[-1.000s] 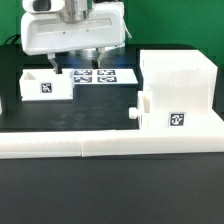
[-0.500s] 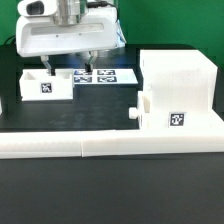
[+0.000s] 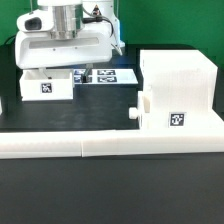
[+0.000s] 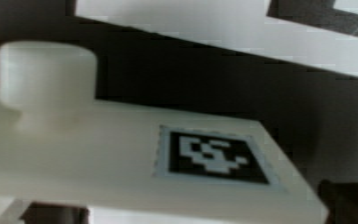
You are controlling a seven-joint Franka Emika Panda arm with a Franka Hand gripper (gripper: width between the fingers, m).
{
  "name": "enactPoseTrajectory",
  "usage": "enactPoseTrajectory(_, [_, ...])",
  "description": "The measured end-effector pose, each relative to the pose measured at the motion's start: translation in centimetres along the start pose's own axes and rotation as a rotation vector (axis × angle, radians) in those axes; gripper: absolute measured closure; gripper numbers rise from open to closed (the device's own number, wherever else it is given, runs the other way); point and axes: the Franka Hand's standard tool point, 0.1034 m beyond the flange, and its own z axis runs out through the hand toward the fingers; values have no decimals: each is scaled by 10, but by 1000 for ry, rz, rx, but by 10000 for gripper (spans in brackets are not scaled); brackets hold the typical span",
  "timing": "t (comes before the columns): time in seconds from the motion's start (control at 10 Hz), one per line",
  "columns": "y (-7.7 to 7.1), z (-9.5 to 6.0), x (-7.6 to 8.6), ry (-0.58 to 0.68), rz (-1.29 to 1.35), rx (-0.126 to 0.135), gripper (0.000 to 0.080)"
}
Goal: Assemble drawer
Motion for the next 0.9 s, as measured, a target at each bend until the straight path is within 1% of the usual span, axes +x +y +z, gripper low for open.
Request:
enactPoseTrajectory(0.2, [-3,1,1,0,-6,1,150])
enactPoseTrajectory(0.4, [-3,1,1,1,-11,1,412])
enactPoseTrajectory(0.5, [-3,1,1,1,-12,1,412])
enactPoseTrajectory(0.6, [-3,1,1,1,-13,1,595])
enactPoseTrajectory(0.7, [-3,1,1,1,-14,1,722])
enactPoseTrajectory(0.8, [-3,1,1,1,-15,1,722])
enactPoseTrajectory(0.9, [-3,1,2,1,-16,1,757])
